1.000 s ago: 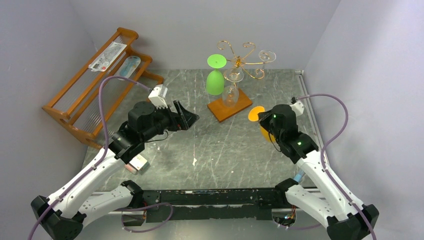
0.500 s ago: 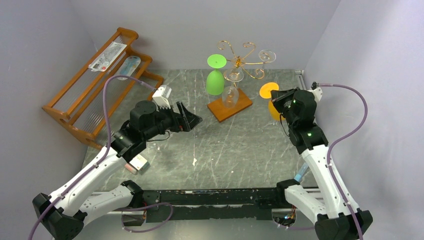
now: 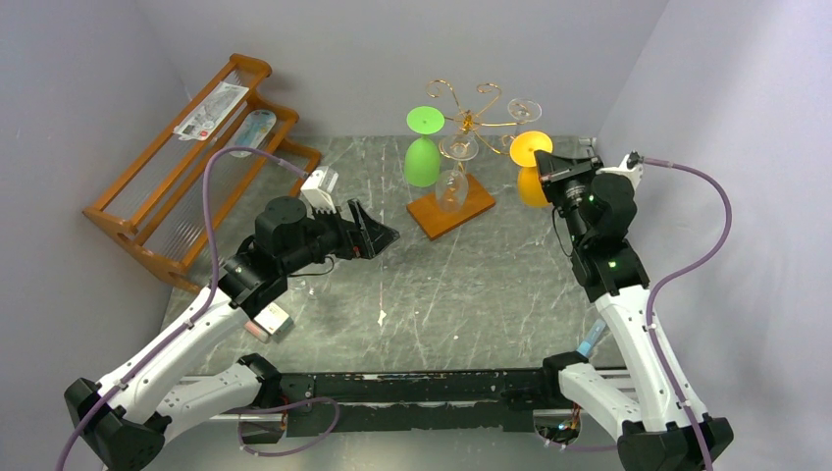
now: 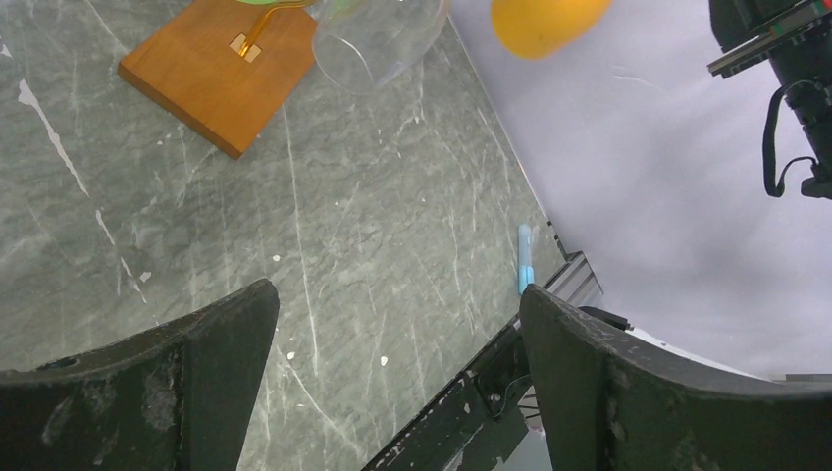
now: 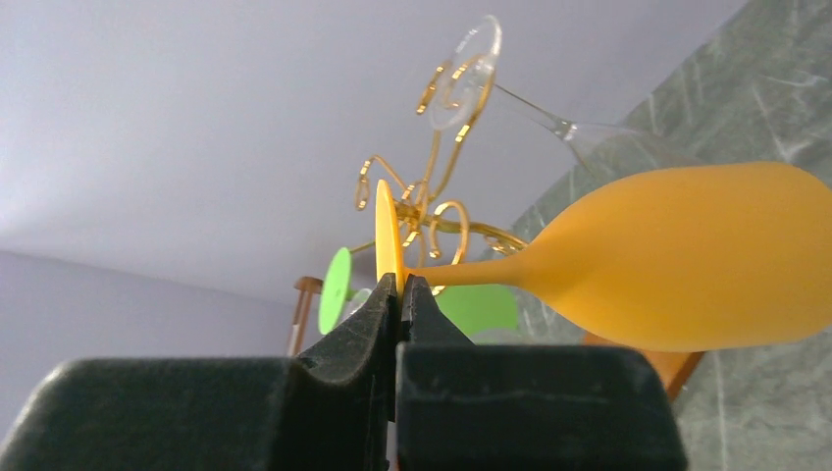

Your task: Place the wine glass upside down on the wine glass rack

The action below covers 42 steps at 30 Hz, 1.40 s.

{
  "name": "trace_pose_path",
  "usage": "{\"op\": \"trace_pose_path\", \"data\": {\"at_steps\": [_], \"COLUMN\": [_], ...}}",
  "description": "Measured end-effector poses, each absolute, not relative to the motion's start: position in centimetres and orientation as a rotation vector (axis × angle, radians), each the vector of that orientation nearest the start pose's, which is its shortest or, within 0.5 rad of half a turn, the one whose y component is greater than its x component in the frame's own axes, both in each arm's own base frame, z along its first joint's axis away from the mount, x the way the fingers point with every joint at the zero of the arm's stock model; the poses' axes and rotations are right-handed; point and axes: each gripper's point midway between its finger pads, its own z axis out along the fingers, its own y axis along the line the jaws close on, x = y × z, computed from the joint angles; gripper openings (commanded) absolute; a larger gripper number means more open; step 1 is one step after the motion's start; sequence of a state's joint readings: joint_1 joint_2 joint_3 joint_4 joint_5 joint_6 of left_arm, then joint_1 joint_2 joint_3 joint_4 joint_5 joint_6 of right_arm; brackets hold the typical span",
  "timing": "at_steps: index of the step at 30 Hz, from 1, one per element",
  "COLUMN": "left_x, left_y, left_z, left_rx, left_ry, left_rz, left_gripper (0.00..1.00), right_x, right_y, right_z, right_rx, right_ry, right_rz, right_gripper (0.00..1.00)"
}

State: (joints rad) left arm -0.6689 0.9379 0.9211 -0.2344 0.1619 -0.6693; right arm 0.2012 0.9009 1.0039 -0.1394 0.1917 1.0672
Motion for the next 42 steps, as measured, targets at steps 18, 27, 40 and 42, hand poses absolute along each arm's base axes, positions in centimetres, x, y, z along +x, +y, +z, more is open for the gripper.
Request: {"op": "trace_pose_path", "data": {"at_steps": [18,27,40,42], "left_x": [23.1,23.1,23.2,23.2], "left_y": [-25.1,-25.1,-25.2,-25.2], "left_z": [29.0,29.0,28.9,28.9], "left_rx": [0.123,0.123,0.119,0.116], "left_ry": [1.957,1.958,1.963,1.964], "left_rz": [-1.066,-1.066,-1.068,-1.07], "left_gripper": [0.97,0.97,0.97,0.97], "right_x": [36.6,37.8,39.4,39.6], "right_y": [8.9,8.8,9.3,9.4], "right_z": [38.8,37.9,37.6,37.6], "right_rx": [0.839,0.868,0.851,0.846], "right_ry": [1.375,1.381,1.351,1.352], "right_rz": [0.968,0.961,0.995,1.0], "right_gripper": [0.0,0.0,0.0,0.0]}}
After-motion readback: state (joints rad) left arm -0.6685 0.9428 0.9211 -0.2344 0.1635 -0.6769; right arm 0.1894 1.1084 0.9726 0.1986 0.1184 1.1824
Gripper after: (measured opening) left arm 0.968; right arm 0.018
